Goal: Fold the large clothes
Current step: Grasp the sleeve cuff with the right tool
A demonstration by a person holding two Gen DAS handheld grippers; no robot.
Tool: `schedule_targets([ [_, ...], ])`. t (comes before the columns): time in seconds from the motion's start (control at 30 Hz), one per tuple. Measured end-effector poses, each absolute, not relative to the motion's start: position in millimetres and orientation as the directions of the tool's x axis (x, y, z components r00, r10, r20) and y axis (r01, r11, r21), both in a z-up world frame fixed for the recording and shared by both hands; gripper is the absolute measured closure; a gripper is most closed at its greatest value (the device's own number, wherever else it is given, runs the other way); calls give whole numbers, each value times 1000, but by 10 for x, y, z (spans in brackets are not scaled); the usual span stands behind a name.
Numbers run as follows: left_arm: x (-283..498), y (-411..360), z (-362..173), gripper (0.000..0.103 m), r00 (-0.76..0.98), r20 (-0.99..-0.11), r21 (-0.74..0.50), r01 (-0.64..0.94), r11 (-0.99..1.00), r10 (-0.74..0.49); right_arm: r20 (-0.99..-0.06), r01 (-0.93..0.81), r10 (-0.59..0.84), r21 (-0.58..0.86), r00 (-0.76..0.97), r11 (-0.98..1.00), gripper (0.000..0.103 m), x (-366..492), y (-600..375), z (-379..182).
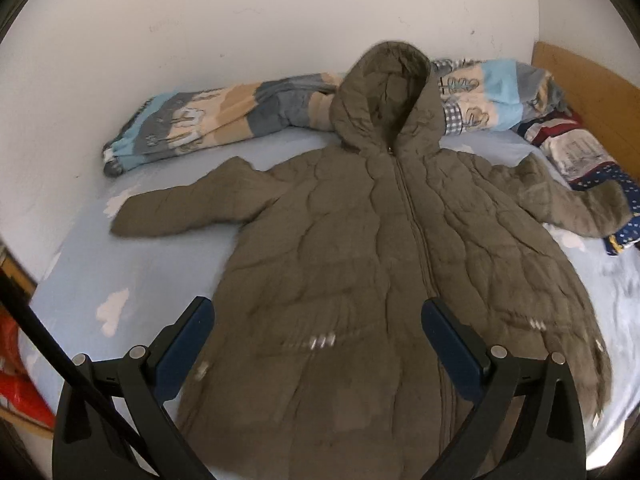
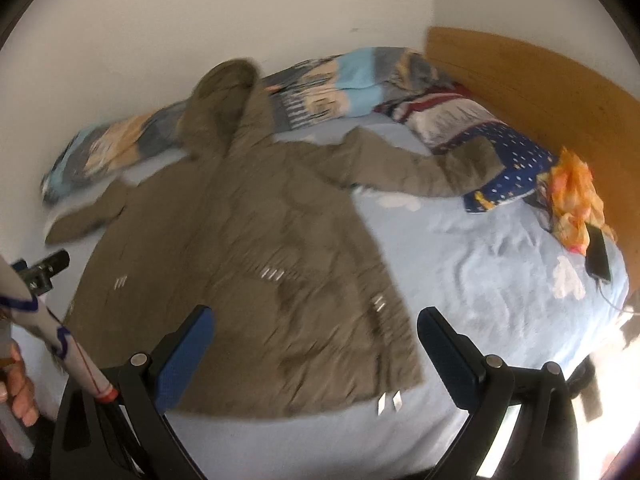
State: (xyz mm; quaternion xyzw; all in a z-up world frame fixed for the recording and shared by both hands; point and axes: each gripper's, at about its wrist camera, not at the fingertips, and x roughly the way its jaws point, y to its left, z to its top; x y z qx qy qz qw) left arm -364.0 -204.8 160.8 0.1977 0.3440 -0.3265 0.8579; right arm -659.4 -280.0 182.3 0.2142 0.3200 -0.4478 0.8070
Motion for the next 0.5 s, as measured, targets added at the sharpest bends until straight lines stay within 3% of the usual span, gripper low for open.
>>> schedule_targets([
  [0.2,-3321,-2436,1112,0,469,-800,107,725,680,-374,-717,918,-605,127,347,376,0,-6773,-3829,1834],
  [0.3,-3287,-2529,1076,0,488,-789,146,740,657,-374,-733,941,-600,175,322,291,1,-6940,-4420,1730],
  [0.5,-3054,-2581,1044,0,473,-798,118,731,672,-374,-771,934,-538,344,341,98,32,-7463,-5523,1377],
])
